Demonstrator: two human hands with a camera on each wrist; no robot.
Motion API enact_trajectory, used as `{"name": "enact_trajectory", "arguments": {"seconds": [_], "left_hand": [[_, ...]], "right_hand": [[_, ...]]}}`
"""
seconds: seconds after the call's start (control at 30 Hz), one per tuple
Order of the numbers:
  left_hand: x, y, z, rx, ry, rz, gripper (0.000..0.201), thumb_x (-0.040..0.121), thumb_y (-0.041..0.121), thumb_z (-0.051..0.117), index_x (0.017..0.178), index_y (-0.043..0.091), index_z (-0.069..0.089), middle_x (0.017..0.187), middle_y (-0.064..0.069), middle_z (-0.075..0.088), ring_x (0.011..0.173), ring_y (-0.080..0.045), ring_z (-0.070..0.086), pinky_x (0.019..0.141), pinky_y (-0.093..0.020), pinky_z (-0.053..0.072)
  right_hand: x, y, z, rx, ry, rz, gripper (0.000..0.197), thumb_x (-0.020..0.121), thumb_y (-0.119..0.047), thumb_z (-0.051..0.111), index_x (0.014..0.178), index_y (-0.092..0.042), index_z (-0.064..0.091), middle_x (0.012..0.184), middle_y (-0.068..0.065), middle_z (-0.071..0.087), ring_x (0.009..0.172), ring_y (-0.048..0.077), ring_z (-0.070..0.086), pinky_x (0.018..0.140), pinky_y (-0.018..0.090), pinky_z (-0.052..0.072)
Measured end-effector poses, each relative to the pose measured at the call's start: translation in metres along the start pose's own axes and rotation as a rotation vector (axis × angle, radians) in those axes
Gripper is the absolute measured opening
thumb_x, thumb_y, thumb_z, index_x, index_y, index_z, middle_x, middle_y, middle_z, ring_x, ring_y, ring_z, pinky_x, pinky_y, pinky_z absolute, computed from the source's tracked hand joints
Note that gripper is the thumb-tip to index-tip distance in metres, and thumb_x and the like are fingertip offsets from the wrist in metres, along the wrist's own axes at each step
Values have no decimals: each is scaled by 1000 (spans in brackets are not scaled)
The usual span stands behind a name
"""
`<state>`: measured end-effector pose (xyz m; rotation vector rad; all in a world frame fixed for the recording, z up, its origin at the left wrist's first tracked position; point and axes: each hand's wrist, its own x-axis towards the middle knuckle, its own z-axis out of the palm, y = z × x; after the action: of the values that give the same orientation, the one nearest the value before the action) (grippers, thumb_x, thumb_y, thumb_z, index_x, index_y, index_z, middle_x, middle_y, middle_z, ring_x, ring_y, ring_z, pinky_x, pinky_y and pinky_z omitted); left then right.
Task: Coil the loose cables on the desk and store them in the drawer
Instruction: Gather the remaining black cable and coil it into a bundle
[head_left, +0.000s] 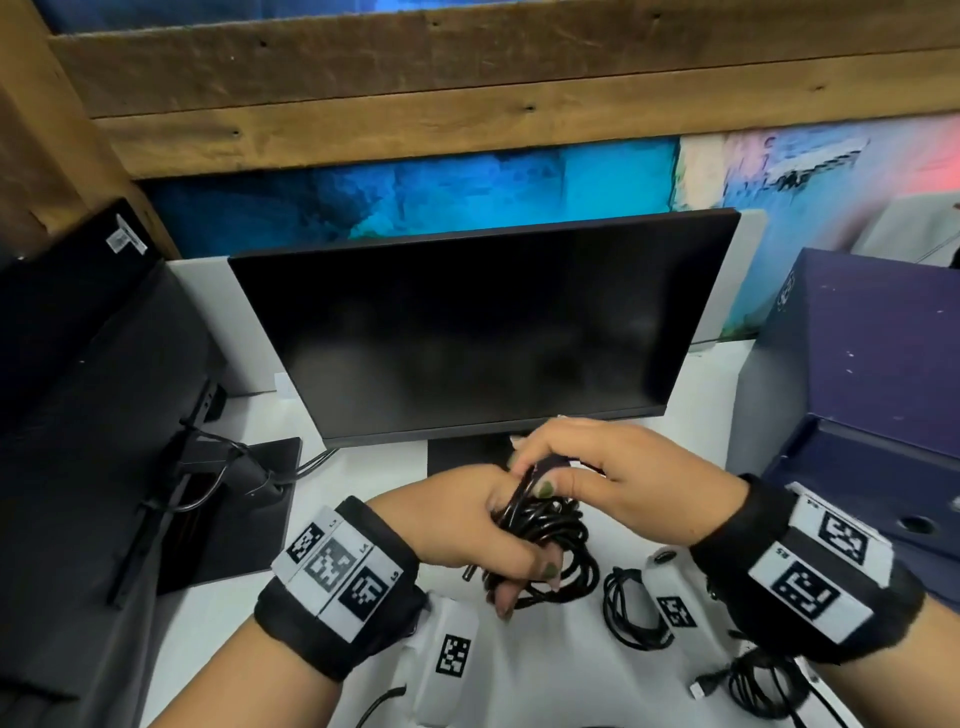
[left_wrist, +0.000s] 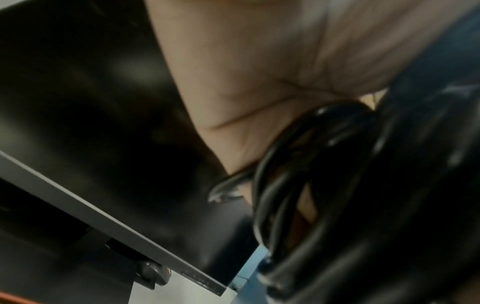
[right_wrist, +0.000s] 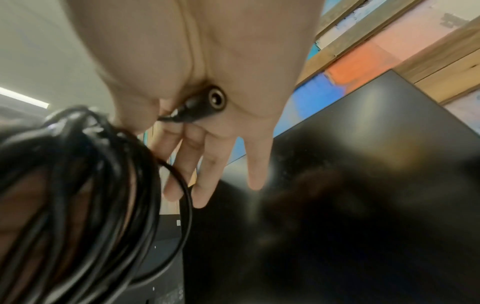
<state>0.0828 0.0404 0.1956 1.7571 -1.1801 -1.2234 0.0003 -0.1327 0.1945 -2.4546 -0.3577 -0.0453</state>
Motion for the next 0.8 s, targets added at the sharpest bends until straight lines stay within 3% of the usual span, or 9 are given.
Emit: {"name": "enact_trajectory", "arguments": {"seconds": [0.1, 0.2, 0.3, 0.4, 0.5, 0.57, 0.67, 0.73, 0.8], "left_hand": [[13, -1, 2, -11, 224, 3, 4, 75, 16, 68, 75, 13, 66, 61, -5, 68, 59, -16, 63, 66, -32, 51], [27, -7, 6, 68, 444, 31, 35, 66, 42, 71, 79, 10, 66, 74, -1, 62, 70, -16, 59, 73, -40, 49], [37, -9, 12, 168, 577, 78, 41, 65, 57, 63, 79, 19, 65, 81, 4, 49, 80, -13, 54, 81, -34, 46], [46, -8, 18, 219, 666, 52, 47, 69, 64, 55, 84, 21, 59, 85, 0, 53, 78, -12, 53, 75, -31, 45], [53, -2, 30, 282, 680, 9, 24, 84, 53, 54, 89, 30, 52, 87, 8, 57, 79, -4, 54, 73, -23, 45], [57, 0, 38, 316, 690, -9, 8, 94, 40, 51, 92, 33, 48, 87, 11, 59, 80, -1, 55, 73, -22, 45], [56, 3, 45, 329, 730, 1, 19, 93, 44, 43, 101, 28, 49, 92, 11, 61, 85, -3, 57, 78, -28, 48], [55, 7, 47, 331, 709, 27, 13, 95, 42, 43, 101, 31, 48, 89, 12, 61, 83, -1, 57, 77, -26, 48], [55, 10, 49, 320, 669, 56, 4, 98, 34, 45, 96, 31, 47, 81, 11, 61, 76, 0, 57, 71, -22, 48]], "right_hand": [[-6, 10, -2, 37, 132, 56, 15, 96, -26, 49, 96, -23, 64, 91, -9, 65, 88, 6, 58, 78, 26, 46], [-12, 20, -1, 150, 249, 107, 14, 95, -24, 51, 90, -21, 64, 82, -7, 66, 79, 7, 59, 71, 21, 48], [-16, 31, 3, 238, 348, 168, 16, 96, -21, 49, 86, -20, 62, 76, -7, 63, 73, 6, 56, 65, 14, 44], [-18, 42, 4, 301, 422, 229, 20, 97, -19, 49, 80, -21, 61, 71, -7, 61, 68, 2, 55, 62, 9, 41], [-21, 50, 1, 335, 411, 254, 23, 98, -19, 47, 80, -19, 62, 72, -6, 61, 67, 2, 55, 64, 11, 42], [-24, 55, -4, 455, 360, 235, 26, 99, -20, 44, 82, -18, 64, 74, -6, 62, 71, 6, 56, 70, 20, 44], [-30, 64, -16, 600, 224, 183, 27, 93, -26, 43, 91, -17, 68, 85, 3, 65, 83, 20, 60, 80, 34, 48], [-32, 72, -25, 445, 152, 168, 25, 96, -26, 44, 95, -23, 69, 92, 1, 62, 91, 16, 58, 88, 35, 46], [-33, 78, -33, 206, 101, 178, 24, 98, -24, 47, 103, -34, 68, 95, -9, 54, 98, 9, 51, 91, 28, 42]]}}
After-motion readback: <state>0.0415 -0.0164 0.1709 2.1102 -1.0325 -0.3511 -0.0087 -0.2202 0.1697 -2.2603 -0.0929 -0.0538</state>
